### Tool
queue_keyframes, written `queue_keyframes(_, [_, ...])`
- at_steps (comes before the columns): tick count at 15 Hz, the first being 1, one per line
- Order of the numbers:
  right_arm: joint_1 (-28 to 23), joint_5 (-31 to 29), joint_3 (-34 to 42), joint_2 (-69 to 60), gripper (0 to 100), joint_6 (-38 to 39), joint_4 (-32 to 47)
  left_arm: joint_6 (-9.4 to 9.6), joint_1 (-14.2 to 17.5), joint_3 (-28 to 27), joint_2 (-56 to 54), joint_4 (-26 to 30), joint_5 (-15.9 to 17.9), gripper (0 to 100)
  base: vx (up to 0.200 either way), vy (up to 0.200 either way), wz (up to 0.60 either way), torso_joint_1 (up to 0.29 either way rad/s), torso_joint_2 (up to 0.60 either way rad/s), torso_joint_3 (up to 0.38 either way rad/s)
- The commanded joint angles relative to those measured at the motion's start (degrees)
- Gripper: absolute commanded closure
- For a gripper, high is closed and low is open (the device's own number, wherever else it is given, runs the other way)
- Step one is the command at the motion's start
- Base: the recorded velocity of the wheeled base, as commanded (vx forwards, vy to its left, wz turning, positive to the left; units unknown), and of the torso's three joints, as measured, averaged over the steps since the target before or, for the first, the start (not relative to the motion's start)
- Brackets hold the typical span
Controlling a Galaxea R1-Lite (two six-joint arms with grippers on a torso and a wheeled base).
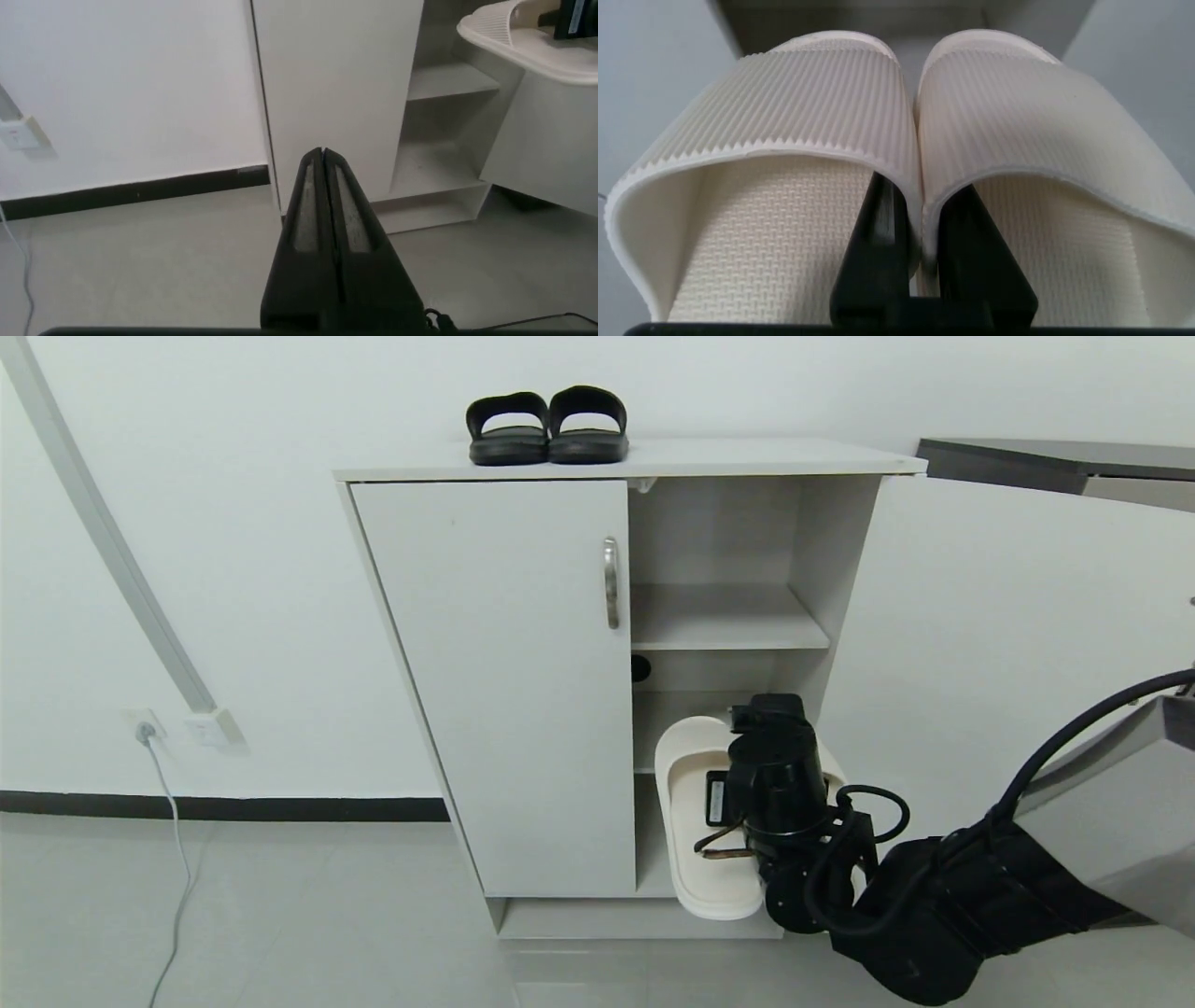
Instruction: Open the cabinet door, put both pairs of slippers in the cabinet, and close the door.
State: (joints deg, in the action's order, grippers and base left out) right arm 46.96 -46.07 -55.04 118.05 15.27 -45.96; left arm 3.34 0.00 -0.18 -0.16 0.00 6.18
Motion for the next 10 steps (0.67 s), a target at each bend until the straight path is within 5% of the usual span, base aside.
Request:
queue_keyframes(1, [0.0,0.1,-0.1,0.6,100,0.0,-0.1,-0.09,0.1,0.0,0.2,0.0,0.1,100,0.000,0.000,0.00,0.000,0.00,0.000])
queue_keyframes(5, [0.0,0.7,-2.4,6.2,100,-0.8,-3.4,-1.85,0.1,0.0,0.2,0.0,-0.5,100,0.000,0.000,0.00,0.000,0.00,0.000])
queue_keyframes(10, [0.0,4.3,-2.5,11.0,100,-2.0,-7.7,-1.58,0.1,0.0,0.2,0.0,-0.6,100,0.000,0.000,0.00,0.000,0.00,0.000])
